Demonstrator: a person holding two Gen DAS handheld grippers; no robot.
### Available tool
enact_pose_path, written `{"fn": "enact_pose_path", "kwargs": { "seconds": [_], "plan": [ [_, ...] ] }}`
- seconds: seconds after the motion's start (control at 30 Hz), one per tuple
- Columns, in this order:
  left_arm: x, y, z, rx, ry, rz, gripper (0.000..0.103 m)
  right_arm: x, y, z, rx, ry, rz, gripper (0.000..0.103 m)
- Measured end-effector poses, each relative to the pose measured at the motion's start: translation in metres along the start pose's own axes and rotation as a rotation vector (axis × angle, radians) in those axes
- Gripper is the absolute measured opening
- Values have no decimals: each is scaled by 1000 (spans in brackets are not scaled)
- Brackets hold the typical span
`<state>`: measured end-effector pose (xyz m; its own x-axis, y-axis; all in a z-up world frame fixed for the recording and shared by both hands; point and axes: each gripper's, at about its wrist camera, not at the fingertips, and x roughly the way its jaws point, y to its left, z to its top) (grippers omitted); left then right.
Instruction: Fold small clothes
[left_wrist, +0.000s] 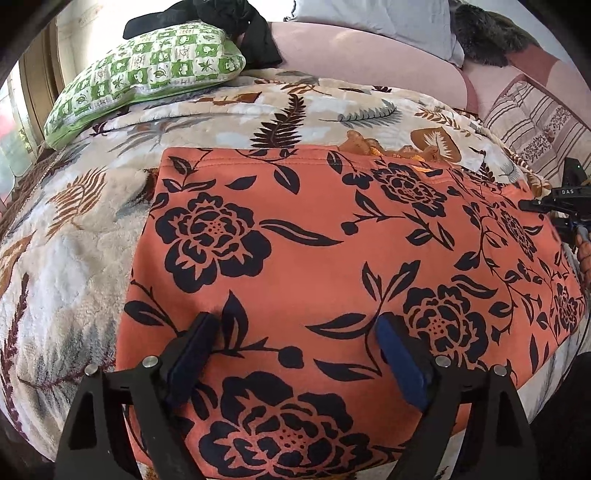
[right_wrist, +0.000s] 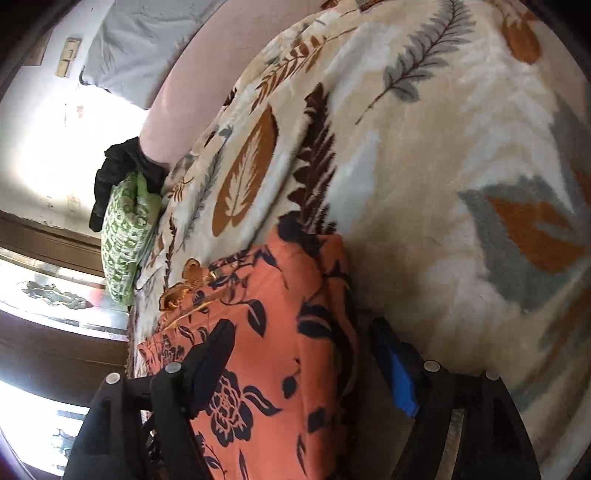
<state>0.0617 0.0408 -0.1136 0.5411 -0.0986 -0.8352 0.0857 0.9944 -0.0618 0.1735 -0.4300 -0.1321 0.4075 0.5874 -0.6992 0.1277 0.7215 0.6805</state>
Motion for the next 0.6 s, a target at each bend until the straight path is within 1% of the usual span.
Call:
{"fn": "enact_pose_path", "kwargs": {
  "seconds": [0.03,0.07,0.1,0.13,0.17,0.2,0.23,0.27,0.3,0.33,0.37,0.4,0.43,0.47,0.5,0.53,0.57,0.6],
  "plan": [
    [0,1,0,2,-2,-4,90,-4,9,1,-25,-7,-23,12],
    [0,1,0,7,-4,-6,90,-12,23,-1,-84,-55,-88,12],
    [1,1,-1,8,-9,-8,90,-19,35,-4,-139,-97,-134,12],
    [1,0,-1,8,-14,-9,91,-17,38,-6,-152,-124,-178,12],
    [2,0,-1,10,-15,-7,92,-4,29,-5,-120,-93,-233,13],
    [2,-1,0,13,-10,-5,92,14,16,-6,-77,-39,-266,21],
    [-1,1,2,10,-1,-15,92,14,7,-6,-40,-71,-209,24],
    [-6,4,3,-2,0,-36,92,5,6,-6,-2,-101,-172,27],
    [-13,9,4,-24,-8,-54,92,-4,8,-7,27,-126,-184,38],
    [-22,15,3,-53,-27,-62,92,-15,14,-9,18,-157,-253,50],
    [-33,22,2,-80,-49,-63,92,-28,23,-13,-10,-209,-338,70],
    [-44,30,-2,-107,-69,-63,92,-44,32,-19,-36,-268,-384,71],
    [-53,38,-6,-130,-84,-67,92,-58,42,-27,-60,-308,-368,71],
    [-61,46,-12,-155,-90,-75,92,-71,52,-36,-72,-328,-322,71],
    [-64,53,-19,-179,-83,-86,92,-82,60,-47,-77,-334,-267,71],
    [-61,59,-26,-196,-56,-89,92,-90,71,-60,-86,-332,-195,71],
    [-52,65,-33,-212,-5,-85,85,-91,82,-73,-97,-314,-122,71],
    [-37,71,-41,-234,70,-103,70,-84,94,-85,-117,-270,-52,76]
  ]
}}
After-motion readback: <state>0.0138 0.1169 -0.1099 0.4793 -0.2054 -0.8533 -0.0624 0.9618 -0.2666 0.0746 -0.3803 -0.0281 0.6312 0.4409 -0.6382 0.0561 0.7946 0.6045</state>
